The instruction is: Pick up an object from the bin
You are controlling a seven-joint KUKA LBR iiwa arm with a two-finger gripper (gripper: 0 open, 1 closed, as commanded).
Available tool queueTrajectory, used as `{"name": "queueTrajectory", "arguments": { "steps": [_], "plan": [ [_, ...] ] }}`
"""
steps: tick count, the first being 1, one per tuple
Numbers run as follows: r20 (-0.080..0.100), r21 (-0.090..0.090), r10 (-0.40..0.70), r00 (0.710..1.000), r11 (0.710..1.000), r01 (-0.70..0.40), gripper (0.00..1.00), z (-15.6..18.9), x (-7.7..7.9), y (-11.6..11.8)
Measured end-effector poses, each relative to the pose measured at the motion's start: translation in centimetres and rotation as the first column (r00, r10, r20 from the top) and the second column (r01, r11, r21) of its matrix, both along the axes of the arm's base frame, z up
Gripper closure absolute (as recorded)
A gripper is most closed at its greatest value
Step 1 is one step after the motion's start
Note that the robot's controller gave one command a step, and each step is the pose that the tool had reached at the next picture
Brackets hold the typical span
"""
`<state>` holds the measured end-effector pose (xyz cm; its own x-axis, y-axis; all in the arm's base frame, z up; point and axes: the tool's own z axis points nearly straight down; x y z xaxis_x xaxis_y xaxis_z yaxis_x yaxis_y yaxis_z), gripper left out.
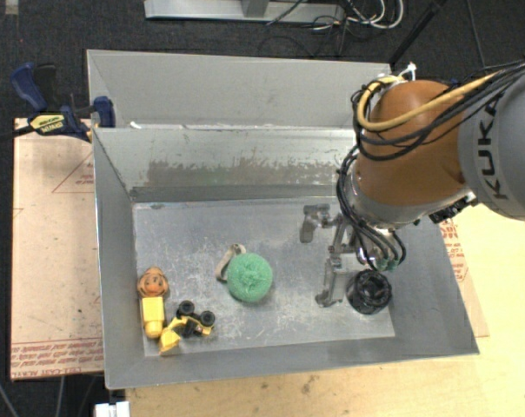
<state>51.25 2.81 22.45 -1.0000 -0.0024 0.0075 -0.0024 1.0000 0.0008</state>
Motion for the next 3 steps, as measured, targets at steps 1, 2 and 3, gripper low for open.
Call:
{"name": "queueTrajectory", "arguments": {
  "steps": [1, 2, 3],
  "plan": [
    [0.008, 0.0, -0.001, 1.0, 1.0, 0.001, 0.0, 0.4, 0.1, 0.0],
    [0.014, 0.001, 0.021, 1.0, 1.0, -0.021, 0.0, -5.6, -0.3, 1.6],
    [0.012, 0.001, -0.055, 0.998, 0.998, 0.055, 0.0, -10.5, 1.7, 6.8]
  ]
}}
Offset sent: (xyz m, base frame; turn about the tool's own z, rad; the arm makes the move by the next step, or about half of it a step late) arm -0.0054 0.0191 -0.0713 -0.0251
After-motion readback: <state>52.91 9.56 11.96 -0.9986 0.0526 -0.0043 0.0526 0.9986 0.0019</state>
